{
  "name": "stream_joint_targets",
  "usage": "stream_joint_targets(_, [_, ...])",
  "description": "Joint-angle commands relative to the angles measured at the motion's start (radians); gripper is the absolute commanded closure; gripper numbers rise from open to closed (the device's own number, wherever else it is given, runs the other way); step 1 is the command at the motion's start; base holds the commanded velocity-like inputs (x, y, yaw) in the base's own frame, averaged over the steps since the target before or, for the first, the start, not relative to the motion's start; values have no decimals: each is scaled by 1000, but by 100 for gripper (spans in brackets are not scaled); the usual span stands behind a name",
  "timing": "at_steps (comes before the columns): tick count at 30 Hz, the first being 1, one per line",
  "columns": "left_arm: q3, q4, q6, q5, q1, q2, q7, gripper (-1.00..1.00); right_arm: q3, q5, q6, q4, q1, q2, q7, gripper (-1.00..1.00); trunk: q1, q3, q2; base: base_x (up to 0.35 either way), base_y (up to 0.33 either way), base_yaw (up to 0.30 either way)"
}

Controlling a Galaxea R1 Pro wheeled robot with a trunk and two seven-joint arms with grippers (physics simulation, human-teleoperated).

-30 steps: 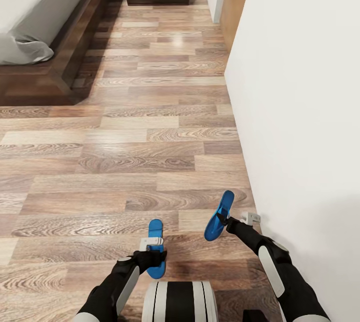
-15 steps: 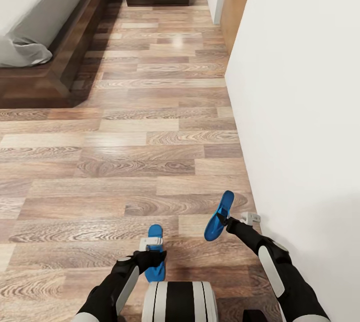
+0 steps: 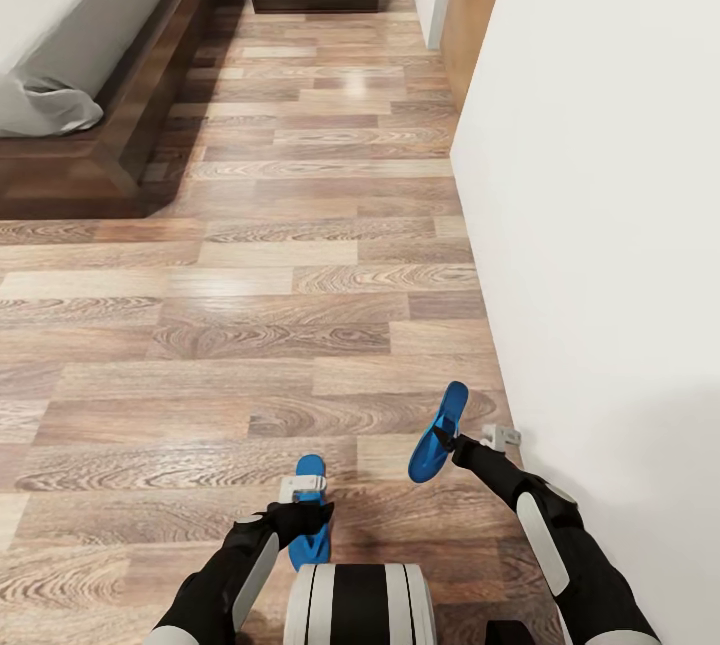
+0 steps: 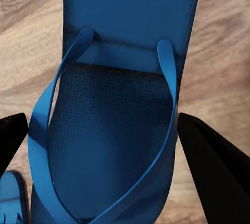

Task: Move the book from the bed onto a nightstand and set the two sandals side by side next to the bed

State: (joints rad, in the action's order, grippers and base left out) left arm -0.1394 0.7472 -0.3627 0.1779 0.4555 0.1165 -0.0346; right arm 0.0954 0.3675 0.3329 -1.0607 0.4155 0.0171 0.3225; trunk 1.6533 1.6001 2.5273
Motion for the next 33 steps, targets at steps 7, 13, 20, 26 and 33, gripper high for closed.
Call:
stream_joint_targets(7, [0,1,-5,7,0,0,1,-100,2,8,8,-1,0,0,3,100,2,16,1,0,0,0])
stream_joint_targets(13, [0,2,-5,8,0,0,2,-100,3,8,8,-1,0,0,3,100,4,39,3,0,0,0])
stream_joint_targets(20, [0,3,-5,8,0,0,2,-100,3,8,8,-1,0,0,3,100,5,43,3,0,0,0])
stream_joint_targets(26, [0,3,-5,8,0,0,2,-100,3,8,8,-1,0,0,3,100,5,43,3,0,0,0])
stream_joint_targets(33, [0,3,-5,8,0,0,2,-100,3,8,9,-1,0,1,3,100,8,70,4,0,0,0])
